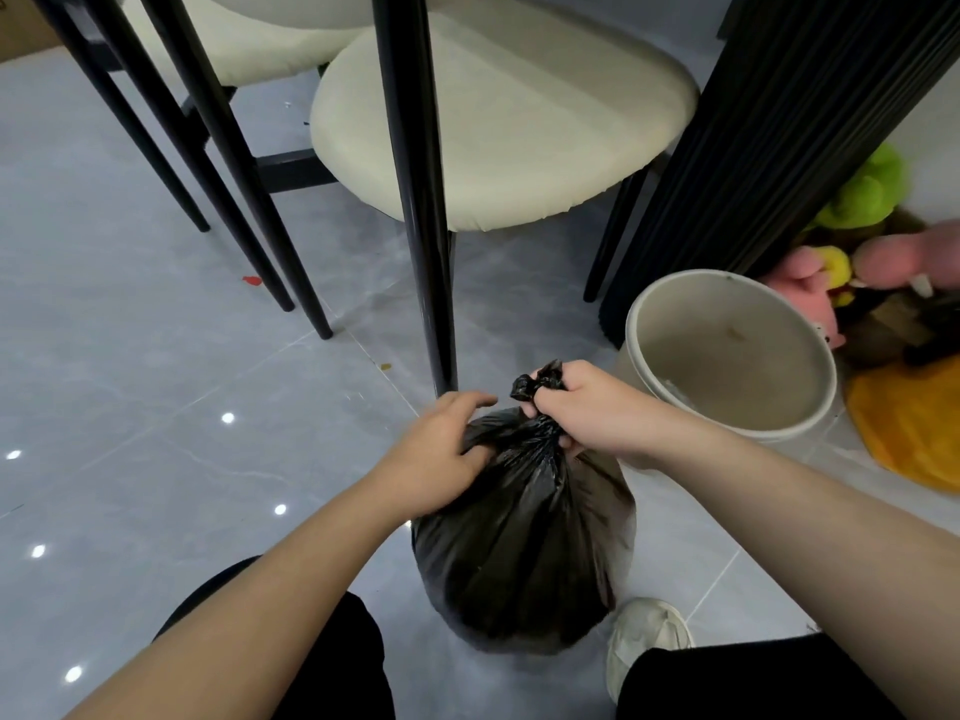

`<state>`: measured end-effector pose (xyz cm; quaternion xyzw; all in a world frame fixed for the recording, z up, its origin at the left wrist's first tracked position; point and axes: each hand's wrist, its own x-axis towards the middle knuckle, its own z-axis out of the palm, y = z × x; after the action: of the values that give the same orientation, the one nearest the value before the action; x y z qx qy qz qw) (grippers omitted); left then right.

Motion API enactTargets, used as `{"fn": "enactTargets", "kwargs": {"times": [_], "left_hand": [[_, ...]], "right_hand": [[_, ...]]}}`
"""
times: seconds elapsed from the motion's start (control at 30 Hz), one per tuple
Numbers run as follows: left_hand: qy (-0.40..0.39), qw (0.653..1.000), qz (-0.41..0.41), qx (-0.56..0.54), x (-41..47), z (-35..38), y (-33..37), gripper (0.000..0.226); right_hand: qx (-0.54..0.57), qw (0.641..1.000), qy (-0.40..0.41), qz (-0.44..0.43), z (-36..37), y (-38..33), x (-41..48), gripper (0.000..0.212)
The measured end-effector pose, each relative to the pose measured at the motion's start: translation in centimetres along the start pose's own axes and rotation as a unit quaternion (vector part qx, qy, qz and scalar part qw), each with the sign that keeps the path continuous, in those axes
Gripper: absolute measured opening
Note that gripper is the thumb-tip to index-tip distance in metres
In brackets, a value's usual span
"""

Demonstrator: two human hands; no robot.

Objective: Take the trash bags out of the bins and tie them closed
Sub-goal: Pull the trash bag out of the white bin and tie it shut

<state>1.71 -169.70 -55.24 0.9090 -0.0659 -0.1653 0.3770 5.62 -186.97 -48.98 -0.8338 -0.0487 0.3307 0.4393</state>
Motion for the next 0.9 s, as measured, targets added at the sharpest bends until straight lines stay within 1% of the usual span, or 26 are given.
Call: {"fn": "enactTargets", "kwargs": {"times": [0.07,0.1,0.13,0.17,0.2,0.27,0.3,0.33,0.37,0.4,0.43,0.5,0.53,0.57,0.67,0.73,0.77,0.83,0.9], "left_hand": [[0.004,1.000,0.002,-0.018,0.0,-0.4,0.1,0.041],[-0.012,0.999,0.007,-0.038,0.0,-0.6,0.0,0.043],[-0.039,0.998,0.013,-0.057,-0.2,-0.7,0.0,0.053],[-0.064,0.996,0.020,-0.059,-0.4,-0.6,0.0,0.070],[-0.078,0.996,0.027,-0.034,-0.5,-0.4,-0.1,0.088],[-0.068,0.996,0.033,0.050,-0.5,0.6,0.0,0.114],[-0.049,0.996,0.030,0.074,-0.4,1.1,0.3,0.119],[-0.023,0.996,0.028,0.077,0.0,1.6,0.6,0.119],[0.008,0.997,0.030,0.067,0.3,1.8,0.9,0.113],[0.038,0.997,0.038,0.052,0.8,2.0,1.0,0.099],[0.062,0.996,0.053,0.036,1.1,2.1,0.9,0.080],[0.083,0.994,0.066,-0.017,1.5,2.0,0.6,0.040],[0.087,0.993,0.062,-0.046,1.7,2.0,0.5,0.029],[0.092,0.992,0.062,-0.064,1.8,2.1,0.4,0.022],[0.118,0.984,0.114,-0.070,2.1,2.3,0.6,0.017],[0.109,0.978,0.158,-0.087,2.1,2.1,1.0,0.020],[0.093,0.976,0.166,-0.108,1.9,1.9,1.4,0.023],[0.056,0.974,0.147,-0.163,1.5,1.4,1.9,0.027],[0.054,0.972,0.119,-0.198,1.3,1.2,2.1,0.022]], "right_hand": [[0.037,0.999,0.021,0.026,-0.2,0.3,0.0,0.028],[0.066,0.997,0.028,0.033,-0.2,0.4,0.0,0.028],[0.097,0.994,0.031,0.039,-0.1,0.4,0.0,0.028],[0.129,0.990,0.033,0.045,0.0,0.4,-0.1,0.027],[0.159,0.985,0.034,0.050,0.1,0.3,-0.1,0.025],[0.223,0.972,0.039,0.062,0.4,0.1,0.0,0.018],[0.254,0.964,0.039,0.068,0.5,0.0,0.1,0.014],[0.283,0.956,0.035,0.069,0.5,-0.2,0.1,0.012],[0.308,0.949,0.027,0.065,0.6,-0.5,0.1,0.012],[0.327,0.943,0.018,0.056,0.5,-0.6,0.0,0.016],[0.332,0.942,0.014,0.044,0.5,-0.8,-0.1,0.021],[0.296,0.955,0.021,0.021,0.3,-0.9,-0.4,0.027],[0.260,0.965,0.029,0.014,0.2,-0.8,-0.5,0.028],[0.220,0.975,0.037,0.006,0.2,-0.7,-0.7,0.029],[0.113,0.991,0.065,-0.032,0.0,-0.5,-1.0,0.030],[0.060,0.992,0.087,-0.063,-0.5,-0.6,-1.4,0.026],[0.038,0.991,0.098,-0.083,-0.8,-0.8,-1.6,0.023],[0.016,0.987,0.111,-0.119,-1.3,-0.8,-1.7,0.021],[0.024,0.987,0.109,-0.119,-1.6,-0.4,-1.4,0.021]]}}
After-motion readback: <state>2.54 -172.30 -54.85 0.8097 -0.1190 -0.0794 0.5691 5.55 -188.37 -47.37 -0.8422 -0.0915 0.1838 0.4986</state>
